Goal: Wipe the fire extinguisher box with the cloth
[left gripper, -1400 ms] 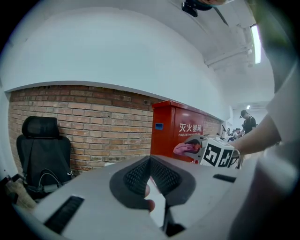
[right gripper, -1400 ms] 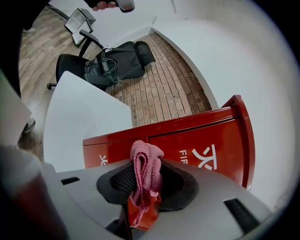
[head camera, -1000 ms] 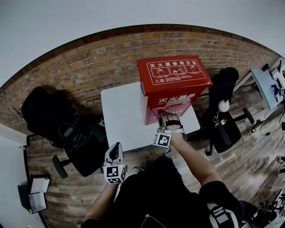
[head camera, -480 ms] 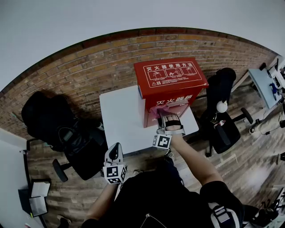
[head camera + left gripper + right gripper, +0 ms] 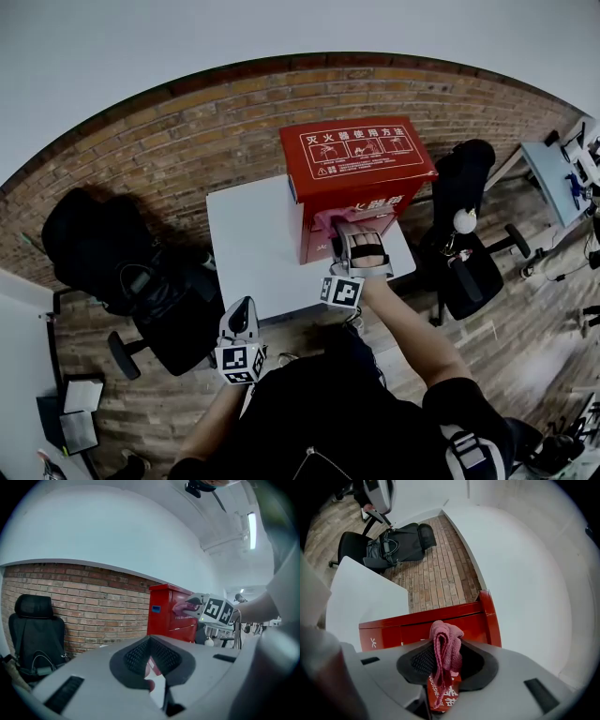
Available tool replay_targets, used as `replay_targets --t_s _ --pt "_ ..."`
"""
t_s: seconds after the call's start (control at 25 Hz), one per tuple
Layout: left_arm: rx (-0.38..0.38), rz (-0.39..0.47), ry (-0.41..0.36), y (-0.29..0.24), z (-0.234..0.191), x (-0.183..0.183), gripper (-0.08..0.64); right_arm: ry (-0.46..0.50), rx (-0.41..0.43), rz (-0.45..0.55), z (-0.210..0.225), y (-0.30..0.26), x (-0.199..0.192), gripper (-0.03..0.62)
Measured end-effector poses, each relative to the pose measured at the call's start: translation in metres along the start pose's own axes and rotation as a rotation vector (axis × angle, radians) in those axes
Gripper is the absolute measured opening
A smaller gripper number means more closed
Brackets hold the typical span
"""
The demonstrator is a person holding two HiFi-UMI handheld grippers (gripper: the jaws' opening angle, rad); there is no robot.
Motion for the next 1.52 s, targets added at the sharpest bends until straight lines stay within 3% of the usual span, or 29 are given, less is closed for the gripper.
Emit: replay_targets --t_s 0.8,1.52 --pt "0.005 0.003 0.007 0.004 -0.004 -0.004 0.021 0.01 -0.133 0.017 0.063 0.011 0.007 0.123" --pt "0.046 0.007 0.033 0.009 -0.012 -0.009 0.021 -0.008 -0.11 0.068 0.058 0.012 0.05 0.123"
Point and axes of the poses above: the fingertips, and each gripper's own axes: y backward along the fingers, z to its right, x out of its top, the point moved 1 cm from there along y, backward along the fingers
